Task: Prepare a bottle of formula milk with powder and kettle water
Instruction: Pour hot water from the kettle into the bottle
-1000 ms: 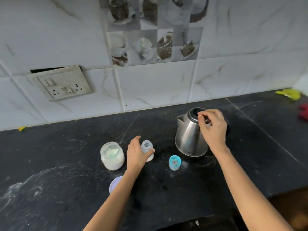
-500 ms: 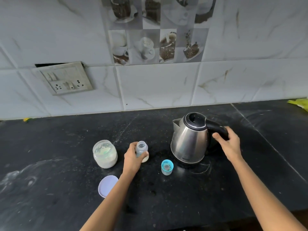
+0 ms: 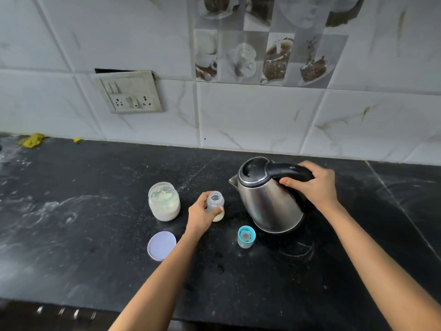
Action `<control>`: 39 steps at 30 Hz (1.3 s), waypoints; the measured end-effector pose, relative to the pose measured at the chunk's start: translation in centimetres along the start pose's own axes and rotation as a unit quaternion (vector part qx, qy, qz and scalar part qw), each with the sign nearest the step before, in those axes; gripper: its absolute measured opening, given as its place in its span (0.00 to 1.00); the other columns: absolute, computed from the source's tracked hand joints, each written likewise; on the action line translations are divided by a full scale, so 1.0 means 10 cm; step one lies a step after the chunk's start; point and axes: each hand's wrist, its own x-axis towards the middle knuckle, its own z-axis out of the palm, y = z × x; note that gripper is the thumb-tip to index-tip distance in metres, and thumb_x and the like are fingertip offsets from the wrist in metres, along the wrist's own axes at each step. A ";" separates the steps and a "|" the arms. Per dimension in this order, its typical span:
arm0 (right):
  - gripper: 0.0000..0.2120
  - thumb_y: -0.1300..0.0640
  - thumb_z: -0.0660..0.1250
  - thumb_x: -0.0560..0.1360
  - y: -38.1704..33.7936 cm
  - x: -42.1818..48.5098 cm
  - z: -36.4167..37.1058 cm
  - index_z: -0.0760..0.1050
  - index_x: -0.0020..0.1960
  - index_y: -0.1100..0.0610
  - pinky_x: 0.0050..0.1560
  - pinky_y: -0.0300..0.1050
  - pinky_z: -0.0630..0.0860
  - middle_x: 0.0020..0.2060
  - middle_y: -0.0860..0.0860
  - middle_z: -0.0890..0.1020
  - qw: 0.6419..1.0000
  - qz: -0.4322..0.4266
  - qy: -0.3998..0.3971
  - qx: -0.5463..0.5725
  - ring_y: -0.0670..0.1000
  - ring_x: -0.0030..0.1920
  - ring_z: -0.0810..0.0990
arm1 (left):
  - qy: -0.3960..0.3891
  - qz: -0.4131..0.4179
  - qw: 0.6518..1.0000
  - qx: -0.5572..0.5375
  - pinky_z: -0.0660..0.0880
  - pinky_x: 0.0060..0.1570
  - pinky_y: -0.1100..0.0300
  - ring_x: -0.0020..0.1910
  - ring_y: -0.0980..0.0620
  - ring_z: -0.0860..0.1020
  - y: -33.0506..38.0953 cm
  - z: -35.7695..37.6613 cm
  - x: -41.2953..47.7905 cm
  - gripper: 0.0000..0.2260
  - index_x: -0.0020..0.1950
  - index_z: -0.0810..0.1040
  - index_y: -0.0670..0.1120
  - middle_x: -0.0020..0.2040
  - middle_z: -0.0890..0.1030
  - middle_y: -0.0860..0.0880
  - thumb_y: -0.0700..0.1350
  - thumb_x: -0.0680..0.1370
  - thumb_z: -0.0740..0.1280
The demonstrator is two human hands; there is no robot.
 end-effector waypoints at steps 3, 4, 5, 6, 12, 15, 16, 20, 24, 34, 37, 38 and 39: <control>0.16 0.48 0.82 0.59 -0.13 0.13 0.09 0.80 0.41 0.50 0.39 0.34 0.71 0.33 0.44 0.82 0.998 -0.038 -0.047 -0.026 0.42 0.35 0.78 | 0.008 0.001 1.000 -0.013 0.73 0.53 0.65 0.52 0.60 0.78 0.00 0.01 -0.02 0.18 0.56 0.75 0.58 0.51 0.81 0.58 0.41 0.71 0.73; 0.17 0.47 0.82 0.58 -0.17 0.16 0.11 0.79 0.41 0.50 0.38 0.35 0.70 0.32 0.43 0.81 0.996 -0.045 -0.063 -0.033 0.42 0.34 0.77 | 0.008 0.002 1.000 -0.016 0.74 0.54 0.64 0.52 0.60 0.78 0.01 0.02 -0.02 0.18 0.55 0.75 0.59 0.51 0.81 0.59 0.41 0.70 0.73; 0.17 0.46 0.82 0.58 -0.21 0.20 0.14 0.79 0.40 0.50 0.37 0.37 0.70 0.30 0.42 0.80 0.995 -0.049 -0.080 -0.041 0.42 0.33 0.76 | 0.009 0.001 1.000 -0.018 0.74 0.54 0.64 0.52 0.61 0.78 0.00 0.02 -0.02 0.18 0.55 0.76 0.59 0.51 0.81 0.59 0.41 0.70 0.73; 0.17 0.45 0.82 0.58 -0.24 0.22 0.16 0.79 0.39 0.51 0.36 0.38 0.69 0.29 0.43 0.79 0.993 -0.051 -0.095 -0.048 0.42 0.32 0.75 | 0.009 0.001 1.000 -0.021 0.74 0.54 0.65 0.52 0.61 0.78 0.00 0.02 -0.03 0.18 0.55 0.76 0.59 0.52 0.81 0.59 0.42 0.70 0.73; 0.15 0.42 0.81 0.59 -0.42 0.35 0.19 0.77 0.35 0.46 0.31 0.36 0.67 0.27 0.43 0.78 0.984 -0.062 -0.146 -0.078 0.44 0.30 0.75 | 0.007 -0.003 0.999 -0.038 0.72 0.48 0.71 0.52 0.63 0.78 0.01 0.02 -0.05 0.19 0.56 0.76 0.59 0.52 0.81 0.59 0.40 0.71 0.73; 0.16 0.40 0.80 0.59 -0.49 0.41 0.21 0.77 0.36 0.46 0.32 0.38 0.68 0.27 0.42 0.78 0.981 -0.065 -0.160 -0.084 0.43 0.30 0.75 | 0.008 -0.004 0.999 -0.038 0.71 0.47 0.73 0.51 0.64 0.77 0.02 0.02 -0.05 0.19 0.57 0.75 0.57 0.52 0.80 0.59 0.40 0.71 0.73; 0.16 0.39 0.79 0.59 -0.51 0.43 0.22 0.78 0.37 0.47 0.34 0.40 0.69 0.28 0.43 0.79 0.980 -0.068 -0.165 -0.087 0.44 0.31 0.76 | 0.008 -0.004 0.999 -0.038 0.71 0.47 0.73 0.51 0.64 0.77 0.02 0.02 -0.05 0.19 0.58 0.76 0.56 0.52 0.80 0.58 0.40 0.72 0.73; 0.18 0.39 0.79 0.58 -0.65 0.50 0.23 0.78 0.38 0.48 0.36 0.44 0.71 0.29 0.47 0.79 0.970 -0.081 -0.189 -0.127 0.47 0.33 0.77 | 0.014 -0.002 0.999 -0.034 0.72 0.53 0.68 0.53 0.62 0.77 0.01 0.03 -0.05 0.19 0.59 0.76 0.55 0.53 0.81 0.56 0.40 0.71 0.73; 0.18 0.40 0.79 0.60 -0.76 0.55 0.23 0.75 0.35 0.50 0.34 0.45 0.70 0.28 0.49 0.78 0.959 -0.087 -0.216 -0.163 0.49 0.33 0.77 | 0.011 -0.004 0.999 -0.032 0.72 0.55 0.65 0.54 0.60 0.77 0.00 0.04 -0.04 0.19 0.59 0.75 0.56 0.54 0.80 0.56 0.40 0.71 0.73; 0.21 0.37 0.77 0.62 -1.03 0.69 0.21 0.78 0.39 0.53 0.34 0.47 0.71 0.28 0.50 0.79 0.937 -0.126 -0.253 -0.206 0.50 0.34 0.78 | 0.014 -0.002 0.999 -0.032 0.72 0.55 0.62 0.54 0.59 0.77 -0.01 0.04 -0.04 0.20 0.58 0.76 0.58 0.53 0.80 0.58 0.41 0.71 0.73; 0.21 0.36 0.77 0.61 -1.12 0.73 0.20 0.78 0.39 0.52 0.33 0.48 0.70 0.26 0.50 0.77 0.930 -0.139 -0.262 -0.216 0.49 0.32 0.76 | 0.015 -0.001 0.999 -0.032 0.72 0.56 0.62 0.55 0.59 0.77 -0.01 0.04 -0.04 0.20 0.59 0.76 0.57 0.54 0.80 0.58 0.42 0.71 0.73; 0.20 0.37 0.77 0.61 -1.14 0.74 0.20 0.78 0.39 0.52 0.33 0.48 0.70 0.26 0.49 0.77 0.928 -0.141 -0.264 -0.220 0.49 0.31 0.76 | 0.014 -0.001 0.999 -0.029 0.72 0.57 0.61 0.55 0.58 0.77 -0.01 0.04 -0.03 0.20 0.59 0.75 0.57 0.54 0.80 0.57 0.41 0.71 0.73; 0.20 0.37 0.77 0.62 -1.16 0.75 0.20 0.78 0.39 0.52 0.33 0.47 0.69 0.25 0.49 0.76 0.926 -0.143 -0.266 -0.226 0.49 0.31 0.75 | 0.012 -0.003 1.000 -0.028 0.72 0.58 0.61 0.56 0.58 0.77 -0.01 0.04 -0.03 0.20 0.59 0.75 0.57 0.55 0.80 0.57 0.41 0.71 0.73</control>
